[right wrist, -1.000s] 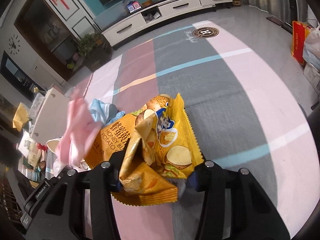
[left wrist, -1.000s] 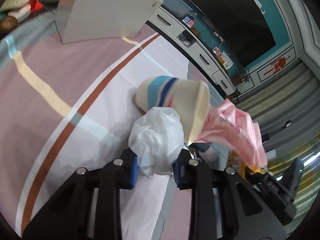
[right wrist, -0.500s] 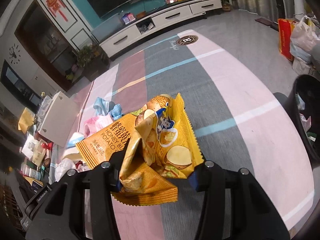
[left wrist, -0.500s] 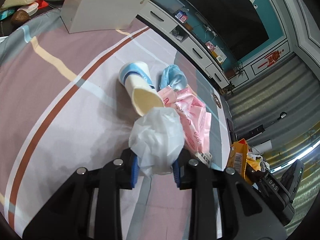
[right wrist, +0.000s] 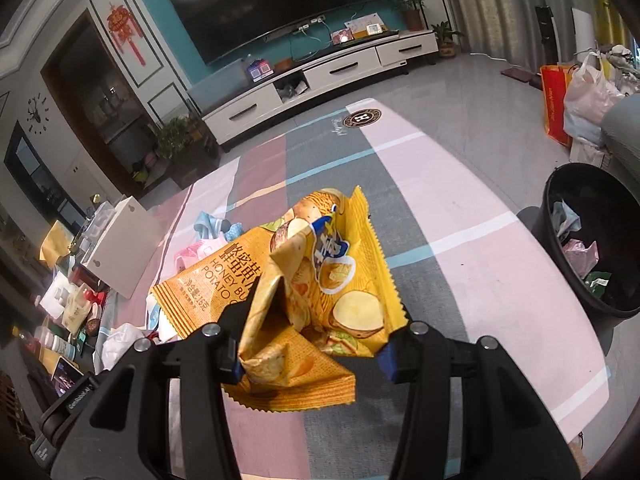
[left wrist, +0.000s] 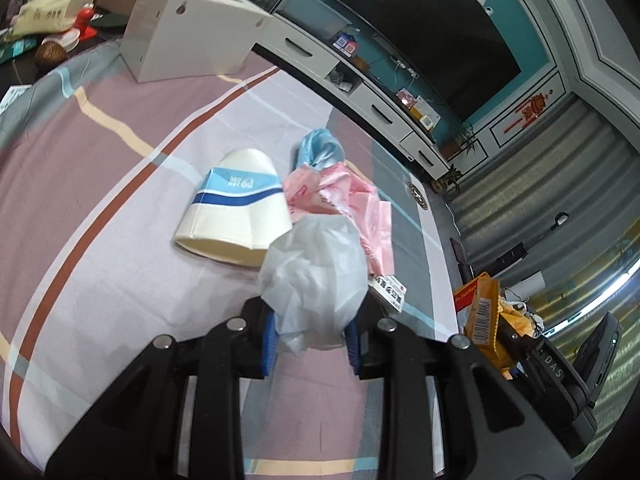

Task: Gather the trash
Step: 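Carry the yellow chip bag and white plastic bag to the black bin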

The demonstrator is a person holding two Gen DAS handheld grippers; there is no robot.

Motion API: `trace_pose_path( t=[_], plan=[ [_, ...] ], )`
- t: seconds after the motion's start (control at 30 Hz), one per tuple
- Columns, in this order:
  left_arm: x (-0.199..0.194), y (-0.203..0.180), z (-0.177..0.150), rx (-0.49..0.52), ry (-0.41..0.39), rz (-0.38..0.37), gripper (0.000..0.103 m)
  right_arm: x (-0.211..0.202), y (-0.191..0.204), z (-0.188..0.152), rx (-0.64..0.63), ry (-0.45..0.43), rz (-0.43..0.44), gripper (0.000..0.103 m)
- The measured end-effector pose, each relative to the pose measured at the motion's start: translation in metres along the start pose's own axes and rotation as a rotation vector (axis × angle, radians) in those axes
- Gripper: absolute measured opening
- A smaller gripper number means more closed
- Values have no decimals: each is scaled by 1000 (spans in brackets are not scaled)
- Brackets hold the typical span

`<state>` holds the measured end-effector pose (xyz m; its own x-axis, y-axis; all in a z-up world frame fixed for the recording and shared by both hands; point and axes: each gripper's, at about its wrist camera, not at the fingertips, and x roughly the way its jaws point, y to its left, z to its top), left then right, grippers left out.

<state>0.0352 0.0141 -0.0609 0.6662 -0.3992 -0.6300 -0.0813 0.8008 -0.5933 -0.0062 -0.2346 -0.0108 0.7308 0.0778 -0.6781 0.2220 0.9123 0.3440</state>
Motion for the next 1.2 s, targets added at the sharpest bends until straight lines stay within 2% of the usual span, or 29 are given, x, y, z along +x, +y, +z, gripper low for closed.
trace_pose_path(
  t=[0.27,0.67,0.87,1.2],
  plan=[
    [-18,-15,-2,49,-34,-22,28,-6,-10,0,15,-22,-18,49],
    [-53,-36,-2,87,-78,-121,28,-24,-14,3,22,-67,-6,49],
    [-44,-49,-8,132,-66,-70,29,-31,-19,3,20,-96,-43,49],
    [-29,-66,-19,192,-37,-24,29,-38,-34,5,44,-114,-40,49]
  ],
)
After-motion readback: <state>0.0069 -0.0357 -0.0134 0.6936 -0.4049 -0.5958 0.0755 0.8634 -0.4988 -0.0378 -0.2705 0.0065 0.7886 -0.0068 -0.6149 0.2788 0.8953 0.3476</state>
